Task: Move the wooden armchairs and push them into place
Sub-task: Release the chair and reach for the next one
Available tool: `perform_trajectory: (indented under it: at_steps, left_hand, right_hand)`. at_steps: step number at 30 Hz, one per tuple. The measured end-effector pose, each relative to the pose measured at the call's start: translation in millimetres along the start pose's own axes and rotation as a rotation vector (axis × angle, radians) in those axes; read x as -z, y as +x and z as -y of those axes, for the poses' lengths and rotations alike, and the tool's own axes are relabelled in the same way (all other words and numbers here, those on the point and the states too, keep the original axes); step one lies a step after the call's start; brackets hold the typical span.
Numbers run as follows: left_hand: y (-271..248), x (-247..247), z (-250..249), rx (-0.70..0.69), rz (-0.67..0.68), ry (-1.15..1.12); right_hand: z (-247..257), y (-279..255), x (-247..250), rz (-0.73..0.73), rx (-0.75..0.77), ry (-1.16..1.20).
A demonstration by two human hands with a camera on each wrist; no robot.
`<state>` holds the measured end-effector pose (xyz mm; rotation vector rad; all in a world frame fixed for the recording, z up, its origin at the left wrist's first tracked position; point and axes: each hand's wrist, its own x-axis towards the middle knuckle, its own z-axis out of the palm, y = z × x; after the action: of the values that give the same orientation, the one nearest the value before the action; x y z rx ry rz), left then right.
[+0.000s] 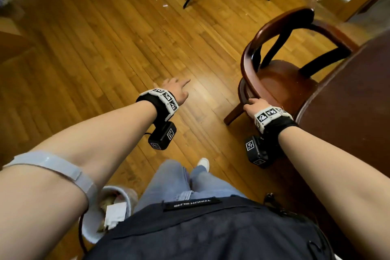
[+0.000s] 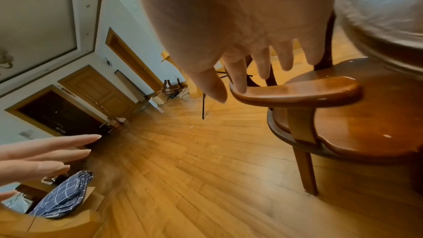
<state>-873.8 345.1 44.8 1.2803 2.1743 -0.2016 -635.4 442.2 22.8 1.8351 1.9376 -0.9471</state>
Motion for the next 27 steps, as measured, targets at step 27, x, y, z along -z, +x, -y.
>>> perform_trajectory:
  at_steps: [27]
  left_hand:
    - [455.6, 227.8, -270.7, -0.663, 0.307, 0.393]
  right_hand:
    - [72.1, 275.6, 135.0, -0.066, -0.687, 0.864]
